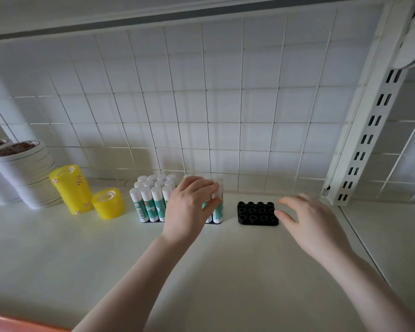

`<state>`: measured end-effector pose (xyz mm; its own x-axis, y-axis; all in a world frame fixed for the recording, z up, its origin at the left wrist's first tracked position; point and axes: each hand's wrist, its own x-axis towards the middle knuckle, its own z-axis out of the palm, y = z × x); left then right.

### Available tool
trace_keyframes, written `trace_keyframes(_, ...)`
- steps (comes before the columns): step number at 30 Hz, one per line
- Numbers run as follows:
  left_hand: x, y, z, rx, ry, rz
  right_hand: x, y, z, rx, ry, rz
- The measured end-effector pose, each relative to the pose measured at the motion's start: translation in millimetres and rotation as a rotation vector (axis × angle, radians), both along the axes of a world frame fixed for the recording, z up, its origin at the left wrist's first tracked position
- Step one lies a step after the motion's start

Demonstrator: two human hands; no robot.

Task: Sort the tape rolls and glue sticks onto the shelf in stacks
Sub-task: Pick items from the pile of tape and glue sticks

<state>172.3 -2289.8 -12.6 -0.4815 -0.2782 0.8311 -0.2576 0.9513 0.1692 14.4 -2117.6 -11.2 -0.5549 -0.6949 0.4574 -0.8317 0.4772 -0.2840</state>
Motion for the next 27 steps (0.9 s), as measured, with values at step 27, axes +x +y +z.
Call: trace_keyframes(27,-11,187,4,0.209,-0.249,0.098,-22,242,-17,-0.229,0.261,-0.366)
